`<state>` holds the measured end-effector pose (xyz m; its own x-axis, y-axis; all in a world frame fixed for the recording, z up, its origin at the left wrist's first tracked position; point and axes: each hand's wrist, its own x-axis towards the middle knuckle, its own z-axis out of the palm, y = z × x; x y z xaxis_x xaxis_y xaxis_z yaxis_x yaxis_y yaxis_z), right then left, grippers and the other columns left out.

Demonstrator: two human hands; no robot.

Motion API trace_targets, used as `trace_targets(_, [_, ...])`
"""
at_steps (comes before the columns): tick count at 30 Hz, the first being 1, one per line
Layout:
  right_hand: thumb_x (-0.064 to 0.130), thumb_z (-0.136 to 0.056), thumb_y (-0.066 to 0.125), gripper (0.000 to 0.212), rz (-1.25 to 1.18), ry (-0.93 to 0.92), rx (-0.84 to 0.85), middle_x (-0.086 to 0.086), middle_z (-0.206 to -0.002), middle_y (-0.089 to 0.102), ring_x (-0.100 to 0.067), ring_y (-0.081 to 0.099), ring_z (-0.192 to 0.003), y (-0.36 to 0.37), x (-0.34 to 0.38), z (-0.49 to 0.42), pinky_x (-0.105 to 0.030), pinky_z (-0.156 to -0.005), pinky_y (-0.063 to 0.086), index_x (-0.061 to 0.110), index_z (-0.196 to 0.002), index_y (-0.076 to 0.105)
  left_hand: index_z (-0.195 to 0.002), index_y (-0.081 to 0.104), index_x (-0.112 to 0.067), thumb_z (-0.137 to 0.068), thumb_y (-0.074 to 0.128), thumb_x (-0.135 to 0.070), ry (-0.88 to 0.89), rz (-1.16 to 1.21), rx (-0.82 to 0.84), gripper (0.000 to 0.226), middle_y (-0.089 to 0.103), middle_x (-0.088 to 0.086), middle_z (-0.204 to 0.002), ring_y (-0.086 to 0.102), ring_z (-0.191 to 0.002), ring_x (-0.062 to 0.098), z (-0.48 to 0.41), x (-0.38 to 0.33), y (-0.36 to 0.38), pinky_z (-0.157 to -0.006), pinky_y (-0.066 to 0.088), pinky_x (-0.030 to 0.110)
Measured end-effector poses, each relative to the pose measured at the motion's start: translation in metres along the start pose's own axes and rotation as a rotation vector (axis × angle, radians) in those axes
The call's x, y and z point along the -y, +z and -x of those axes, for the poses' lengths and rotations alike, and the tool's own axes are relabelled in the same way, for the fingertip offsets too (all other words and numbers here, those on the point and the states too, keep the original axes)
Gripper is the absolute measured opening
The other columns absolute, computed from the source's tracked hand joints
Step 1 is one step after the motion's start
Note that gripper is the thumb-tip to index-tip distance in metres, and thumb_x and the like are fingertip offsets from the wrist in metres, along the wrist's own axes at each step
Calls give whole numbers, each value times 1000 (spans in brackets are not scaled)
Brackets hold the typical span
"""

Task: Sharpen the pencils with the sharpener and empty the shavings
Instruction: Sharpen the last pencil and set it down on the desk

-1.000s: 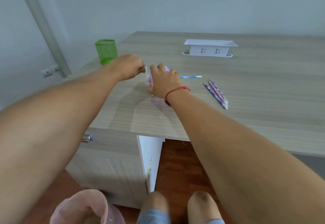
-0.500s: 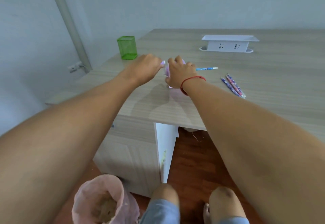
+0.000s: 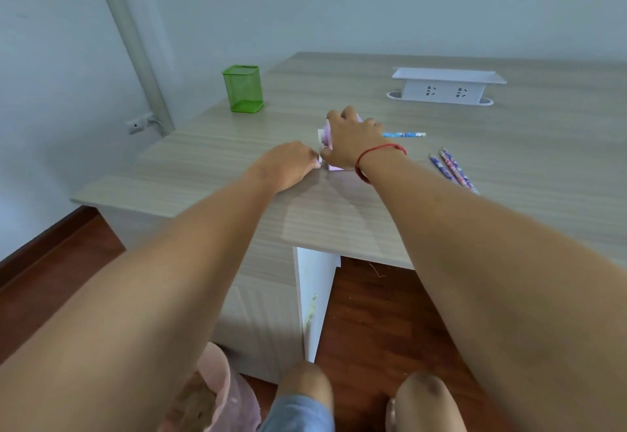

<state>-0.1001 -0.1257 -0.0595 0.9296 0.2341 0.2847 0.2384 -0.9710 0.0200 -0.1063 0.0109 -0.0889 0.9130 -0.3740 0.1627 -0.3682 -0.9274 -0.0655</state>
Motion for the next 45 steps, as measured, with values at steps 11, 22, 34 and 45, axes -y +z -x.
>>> trace_targets(11, [37,-95,47,47,5,8,40,-11,-135,40,-38,51,-119,-11,0,13,-41,-95,39,14,-134,38,-84,62,-1,-99,42,-22,92,-151,-198,31,63,26,-84,61,-80,43,-32,20,-55,-65,48,46])
trace_targets(22, [41,-93,49,51,18,77,131,-10,-140,36,-38,50,-122,-19,12,23,-43,-95,38,18,-136,34,-92,61,-1,-98,41,-10,91,-177,-279,22,63,26,-86,60,-81,44,10,0,-61,-59,37,42])
trace_targets(34, [49,-91,52,59,24,35,139,-12,-140,36,-41,50,-122,-22,7,21,-46,-97,40,15,-137,35,-102,64,-4,-100,40,-23,59,77,-222,31,64,24,-93,60,-87,40,36,-8,-24,-68,38,39])
trace_targets(45, [37,-93,46,49,27,-18,96,-12,-137,39,-39,54,-115,-22,2,21,-42,-92,41,12,-134,38,-108,63,-5,-100,39,-29,57,132,-48,35,65,18,-105,58,-99,35,25,-1,-12,-76,37,32])
